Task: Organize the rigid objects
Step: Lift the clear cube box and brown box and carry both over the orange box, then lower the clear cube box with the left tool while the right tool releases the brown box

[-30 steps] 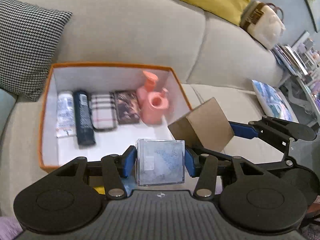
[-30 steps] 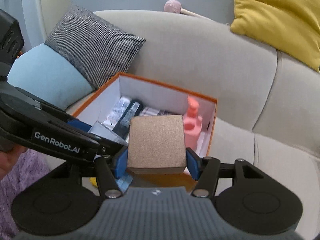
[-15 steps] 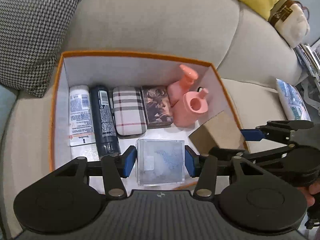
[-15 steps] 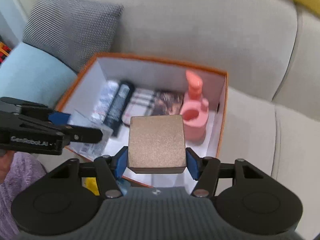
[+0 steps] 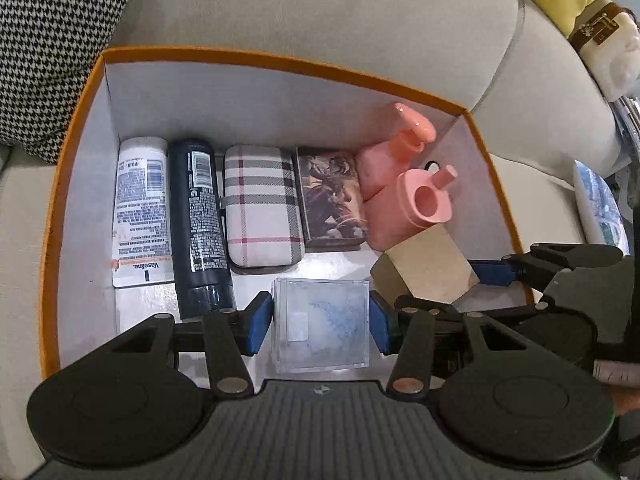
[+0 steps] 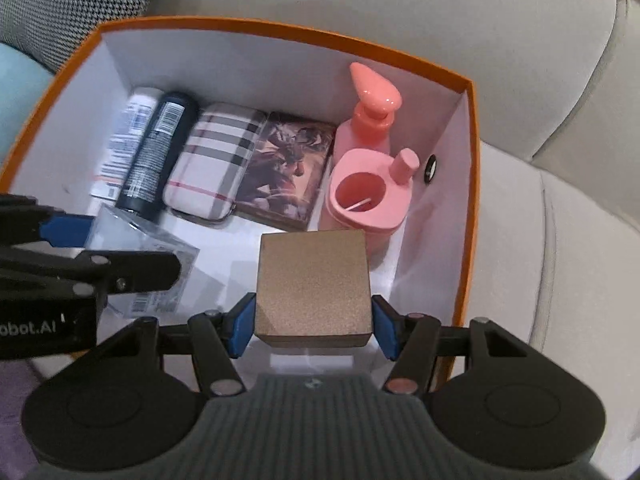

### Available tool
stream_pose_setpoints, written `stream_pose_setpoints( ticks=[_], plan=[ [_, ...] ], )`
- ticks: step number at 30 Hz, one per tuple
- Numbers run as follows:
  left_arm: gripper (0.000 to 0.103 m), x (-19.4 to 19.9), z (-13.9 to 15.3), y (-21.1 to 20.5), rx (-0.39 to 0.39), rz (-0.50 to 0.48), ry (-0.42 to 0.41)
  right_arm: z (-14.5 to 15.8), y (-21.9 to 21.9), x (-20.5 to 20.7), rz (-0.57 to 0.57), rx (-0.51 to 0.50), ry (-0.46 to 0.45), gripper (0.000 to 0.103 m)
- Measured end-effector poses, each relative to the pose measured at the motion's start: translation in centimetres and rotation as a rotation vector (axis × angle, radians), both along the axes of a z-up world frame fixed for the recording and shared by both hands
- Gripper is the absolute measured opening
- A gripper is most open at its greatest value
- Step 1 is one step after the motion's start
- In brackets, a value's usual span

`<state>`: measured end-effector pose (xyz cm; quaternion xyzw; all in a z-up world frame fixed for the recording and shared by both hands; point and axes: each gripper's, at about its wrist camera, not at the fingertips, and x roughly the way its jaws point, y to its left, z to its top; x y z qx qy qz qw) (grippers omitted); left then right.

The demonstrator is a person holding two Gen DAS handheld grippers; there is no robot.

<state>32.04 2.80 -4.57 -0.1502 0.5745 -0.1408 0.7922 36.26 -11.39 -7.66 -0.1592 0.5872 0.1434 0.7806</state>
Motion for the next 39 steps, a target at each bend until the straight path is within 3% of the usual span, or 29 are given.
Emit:
stream_pose_setpoints(
  ticks=[7,15,20,22,24,29,34,36,39],
  plan=[
    [0.057,0.3,-0.7,-0.2,0.002,0.0,0.009,-1.2,1.5,-0.1,0.055,-0.095,-0.009,0.061],
    [0.057,0.1,-1.0,-0.5,0.005,-0.013,0.017,-0.9,1.6,0.0,0.075,-0.108,-0.011,0.063],
    [0.058,0.0,-1.0,-0.4,0.018,-0.018,0.021,0.2,1.8,-0.4,0.162,-0.102,-0.064,0.063],
    [0.058,0.0,-1.0,-0.4,0.023,-0.012,0.021,0.3,1.8,-0.6,0.208,-0.084,-0.069,0.058],
    [0.058,0.1,-1.0,-0.3,0.025,-0.009,0.022,0.3,2.1,-0.9,0.255,-0.068,-0.069,0.044],
    [0.057,0.1,-1.0,-0.5,0.031,-0.016,0.027,-0.3,2.7,-1.2,0.339,-0.086,-0.092,0.043],
    [0.058,0.2,-1.2,-0.6,0.031,-0.022,0.033,-1.2,2.3,-0.2,0.308,-0.129,-0.106,0.043],
    [0.058,0.3,-1.2,-0.7,0.032,-0.024,0.034,-1.4,2.0,0.4,0.28,-0.151,-0.112,0.031],
    [0.058,0.4,-1.2,-0.8,0.034,-0.031,0.036,-1.5,1.3,0.9,0.24,-0.132,-0.104,0.028]
  ],
)
